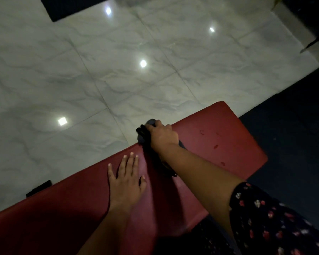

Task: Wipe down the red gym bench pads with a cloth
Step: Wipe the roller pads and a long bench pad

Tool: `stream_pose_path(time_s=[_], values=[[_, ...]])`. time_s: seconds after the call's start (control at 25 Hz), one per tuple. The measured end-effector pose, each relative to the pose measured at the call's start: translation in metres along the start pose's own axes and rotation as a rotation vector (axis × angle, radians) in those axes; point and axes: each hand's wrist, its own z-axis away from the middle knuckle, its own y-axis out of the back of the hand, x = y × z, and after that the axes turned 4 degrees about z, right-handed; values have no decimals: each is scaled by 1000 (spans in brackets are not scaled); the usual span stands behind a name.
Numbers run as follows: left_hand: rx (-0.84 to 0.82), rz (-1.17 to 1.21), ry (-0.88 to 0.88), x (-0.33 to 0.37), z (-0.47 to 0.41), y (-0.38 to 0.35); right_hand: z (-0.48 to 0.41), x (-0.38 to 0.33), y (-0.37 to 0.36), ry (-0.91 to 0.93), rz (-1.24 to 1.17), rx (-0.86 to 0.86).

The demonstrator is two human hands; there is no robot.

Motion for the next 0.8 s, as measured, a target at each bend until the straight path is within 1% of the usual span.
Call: stream_pose_path(time_s=[0.08,0.12,0.24,0.36,0.44,0.56,0.64,0.72,0.8], values=[[1,-24,-127,-2,-4,-1,6,10,-2,-48,-62,-20],[7,-20,-145,-2,-7,0,19,17,-7,-40,-71,-12],[5,-5,-105,1,-12,5,78,51,-33,-27,-58,-8],[-22,-7,-73,6,-14,4,149,87,-67,-87,-33,-110],[-16,-2,-45,9,-14,6,193,110,-86,-93,-23,-168],[-22,9,-52,20,-23,8,244,142,-105,-133,-35,-234],[-31,8,-53,32,-31,8,256,149,-111,-163,-88,-205],[-50,13,-19,43,-40,5,244,154,-112,-154,-58,-288],[-78,43,51,48,-44,0,214,153,-108,-137,-3,-239]])
